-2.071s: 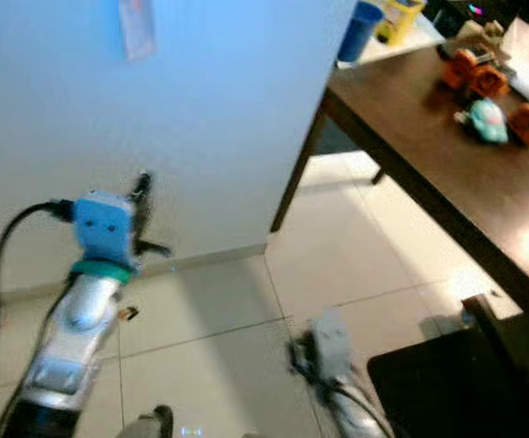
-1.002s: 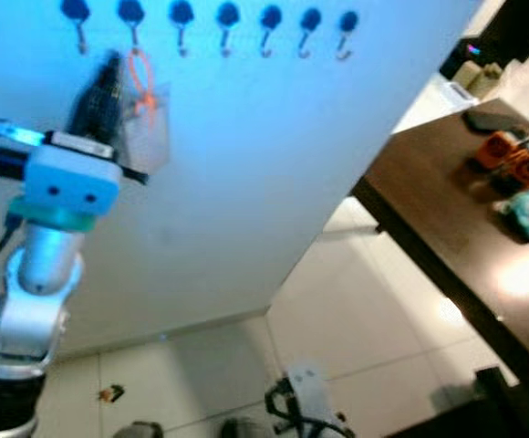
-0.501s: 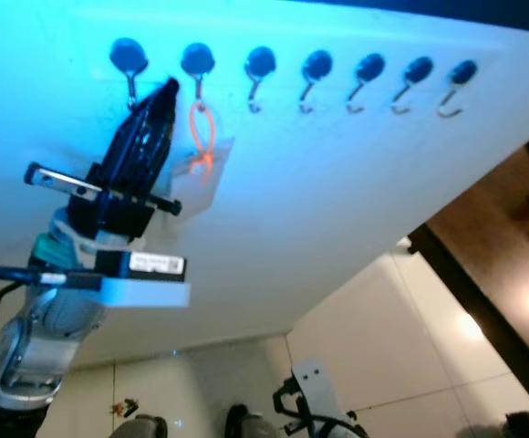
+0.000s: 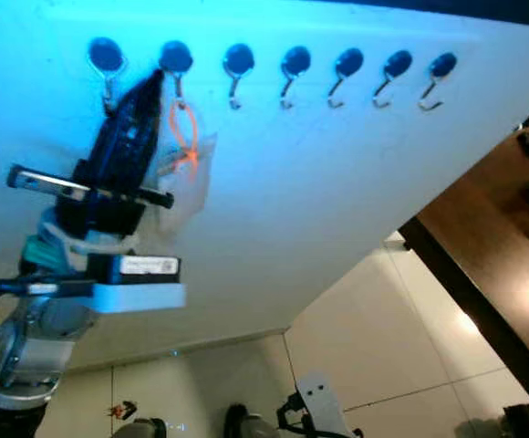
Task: Hang keys on a hook
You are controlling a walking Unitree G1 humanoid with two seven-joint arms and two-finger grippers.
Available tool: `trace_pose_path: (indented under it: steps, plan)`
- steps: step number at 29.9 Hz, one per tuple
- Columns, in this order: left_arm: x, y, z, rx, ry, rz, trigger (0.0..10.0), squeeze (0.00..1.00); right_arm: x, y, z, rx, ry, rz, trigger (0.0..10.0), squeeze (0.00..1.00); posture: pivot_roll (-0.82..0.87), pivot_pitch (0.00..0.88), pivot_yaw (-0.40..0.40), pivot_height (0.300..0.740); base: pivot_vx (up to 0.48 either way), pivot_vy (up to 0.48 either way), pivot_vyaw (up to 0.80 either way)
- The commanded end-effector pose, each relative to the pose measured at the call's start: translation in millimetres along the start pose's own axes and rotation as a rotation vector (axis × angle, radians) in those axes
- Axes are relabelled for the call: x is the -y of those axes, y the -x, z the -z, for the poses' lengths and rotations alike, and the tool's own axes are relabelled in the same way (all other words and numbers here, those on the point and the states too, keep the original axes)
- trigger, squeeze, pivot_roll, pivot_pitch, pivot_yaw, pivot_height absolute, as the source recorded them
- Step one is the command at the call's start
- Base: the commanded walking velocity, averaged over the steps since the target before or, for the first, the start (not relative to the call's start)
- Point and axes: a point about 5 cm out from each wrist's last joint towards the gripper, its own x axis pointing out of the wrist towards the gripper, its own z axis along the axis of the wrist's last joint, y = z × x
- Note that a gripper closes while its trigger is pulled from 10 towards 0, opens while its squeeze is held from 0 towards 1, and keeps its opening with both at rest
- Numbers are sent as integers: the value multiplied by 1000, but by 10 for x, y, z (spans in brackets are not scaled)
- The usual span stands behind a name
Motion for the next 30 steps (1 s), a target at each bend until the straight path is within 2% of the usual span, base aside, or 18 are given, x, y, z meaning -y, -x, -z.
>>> trace_pose_path:
  steps: [1,7,11,13,24,30]
  plan:
    - [-19,-6,-57,32,-1,6,10000,0,0,42,136,-52,-2,2,10000,0,43,180,-101,740,0,0,0]
    - [-1,91,-85,64,13,76,10000,0,9,44,138,-56,8,-2,10000,0,50,190,-108,740,0,0,0]
    - [6,193,-136,69,86,150,10000,0,23,56,156,-62,15,-3,10000,0,48,198,-109,740,0,0,0]
    - [-10,202,-138,69,93,161,10000,0,29,61,165,-64,16,-2,10000,0,48,201,-110,740,0,0,0]
    - [-117,184,-104,66,79,166,10000,0,68,87,208,-81,23,7,10000,0,51,195,-113,740,0,0,0]
    - [-213,220,-77,10,50,144,10000,0,67,90,215,-81,20,9,10000,0,48,197,-114,740,0,0,0]
